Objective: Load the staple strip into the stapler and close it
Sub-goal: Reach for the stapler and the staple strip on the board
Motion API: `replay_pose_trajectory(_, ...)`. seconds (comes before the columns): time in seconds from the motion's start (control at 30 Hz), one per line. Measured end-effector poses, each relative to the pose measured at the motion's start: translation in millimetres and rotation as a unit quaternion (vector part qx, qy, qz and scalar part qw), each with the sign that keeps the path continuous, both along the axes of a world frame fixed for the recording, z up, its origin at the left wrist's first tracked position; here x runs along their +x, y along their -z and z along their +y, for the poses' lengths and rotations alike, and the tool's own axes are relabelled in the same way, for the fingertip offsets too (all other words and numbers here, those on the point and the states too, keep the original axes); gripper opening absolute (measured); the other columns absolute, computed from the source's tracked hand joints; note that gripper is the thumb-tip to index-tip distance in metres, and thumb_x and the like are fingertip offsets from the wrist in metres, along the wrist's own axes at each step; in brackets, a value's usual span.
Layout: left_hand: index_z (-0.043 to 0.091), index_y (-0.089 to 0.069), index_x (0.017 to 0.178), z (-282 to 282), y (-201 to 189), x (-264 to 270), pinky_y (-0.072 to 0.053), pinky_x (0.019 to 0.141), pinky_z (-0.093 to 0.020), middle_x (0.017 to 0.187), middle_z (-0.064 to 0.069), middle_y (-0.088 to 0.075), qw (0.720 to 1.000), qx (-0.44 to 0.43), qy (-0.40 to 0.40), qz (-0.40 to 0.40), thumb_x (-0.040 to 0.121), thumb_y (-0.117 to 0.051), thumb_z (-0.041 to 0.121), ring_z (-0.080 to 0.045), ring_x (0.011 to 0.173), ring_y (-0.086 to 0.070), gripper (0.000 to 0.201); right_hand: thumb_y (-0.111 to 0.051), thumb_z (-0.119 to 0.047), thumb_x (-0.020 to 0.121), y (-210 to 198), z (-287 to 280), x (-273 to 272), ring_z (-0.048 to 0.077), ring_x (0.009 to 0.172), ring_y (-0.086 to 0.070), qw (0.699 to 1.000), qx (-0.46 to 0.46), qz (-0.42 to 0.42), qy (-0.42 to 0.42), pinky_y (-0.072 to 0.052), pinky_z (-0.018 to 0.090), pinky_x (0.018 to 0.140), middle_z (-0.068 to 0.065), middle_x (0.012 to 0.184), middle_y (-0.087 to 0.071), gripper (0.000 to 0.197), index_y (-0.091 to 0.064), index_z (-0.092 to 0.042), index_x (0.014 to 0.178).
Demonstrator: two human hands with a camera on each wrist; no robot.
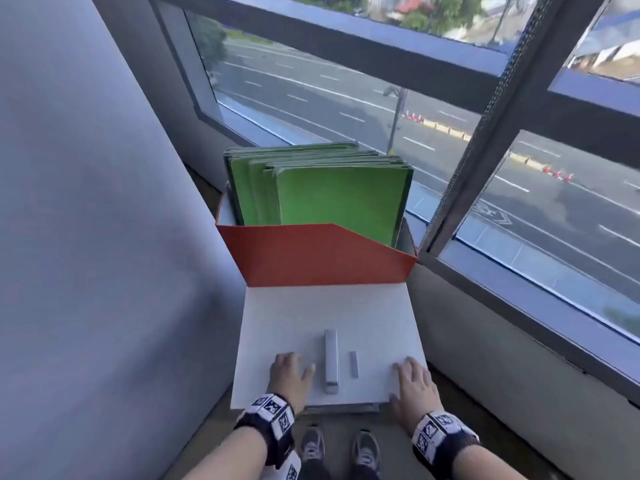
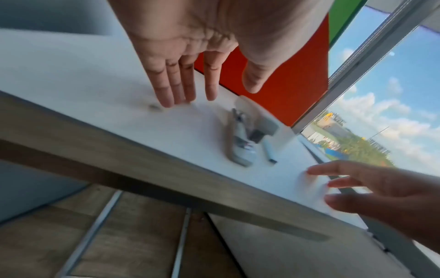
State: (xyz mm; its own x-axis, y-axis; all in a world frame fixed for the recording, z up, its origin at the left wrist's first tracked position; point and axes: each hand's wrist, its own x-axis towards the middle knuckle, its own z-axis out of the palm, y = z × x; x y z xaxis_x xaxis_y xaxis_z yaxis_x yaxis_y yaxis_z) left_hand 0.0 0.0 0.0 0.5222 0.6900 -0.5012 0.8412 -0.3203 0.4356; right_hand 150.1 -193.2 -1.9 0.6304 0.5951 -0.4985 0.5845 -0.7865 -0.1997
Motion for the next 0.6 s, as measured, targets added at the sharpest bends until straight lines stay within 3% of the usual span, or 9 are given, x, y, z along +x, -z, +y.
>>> replay_pose_trajectory(0.17, 0.003, -0.055, 0.115, -29.7, -11.5, 47.8, -0.046, 0.095, -0.037, 0.119, -0.015, -0.057, 0.996, -0.055, -0.061, -0.026, 0.081, -0.056, 0.046, -0.033, 0.112, -0.056, 0.054, -0.049, -0.032, 0.082, 6.4, 7.1, -2.3, 0.031, 0.141, -0.020, 1.000, 0.002, -0.018, -0.003, -0.019, 0.039, 0.119, 0.014, 0.152, -0.022, 0.061, -0.030, -0.017, 0.139)
replay_pose_trajectory(0.27, 0.000, -0.048, 0.120, -32.5, -14.1, 57.8, -0.045, 0.094, -0.039, 0.125, -0.018, -0.051, 0.993, -0.061, -0.103, 0.015, 0.082, -0.057, 0.042, -0.036, 0.116, -0.055, 0.058, -0.050, -0.031, 0.084, 5.4, 9.7, -4.6, 0.031, 0.142, -0.017, 1.000, -0.005, -0.008, 0.001, -0.020, 0.039, 0.118, 0.014, 0.154, -0.018, 0.061, -0.028, -0.017, 0.140)
replay_pose_trajectory(0.43, 0.000, -0.045, 0.121, -29.6, -16.3, 56.2, -0.047, 0.091, -0.040, 0.128, -0.018, -0.049, 0.993, -0.069, -0.088, 0.033, 0.084, -0.052, 0.036, -0.035, 0.116, -0.054, 0.052, -0.047, -0.026, 0.090, -9.5, 20.8, -8.7, 0.031, 0.142, -0.018, 1.000, 0.015, 0.021, -0.008, -0.025, 0.040, 0.116, 0.012, 0.156, -0.013, 0.059, -0.023, -0.018, 0.142)
replay_pose_trajectory(0.6, 0.003, -0.046, 0.119, -30.2, -23.9, 43.8, -0.049, 0.083, -0.036, 0.123, -0.017, -0.055, 0.992, -0.096, -0.086, -0.008, 0.084, -0.051, 0.036, -0.033, 0.106, -0.058, 0.048, -0.044, -0.023, 0.095, -25.9, 55.6, -16.0, 0.025, 0.132, -0.036, 0.986, 0.127, 0.112, -0.001, -0.032, 0.034, 0.111, 0.009, 0.145, -0.039, 0.047, -0.033, -0.013, 0.140)
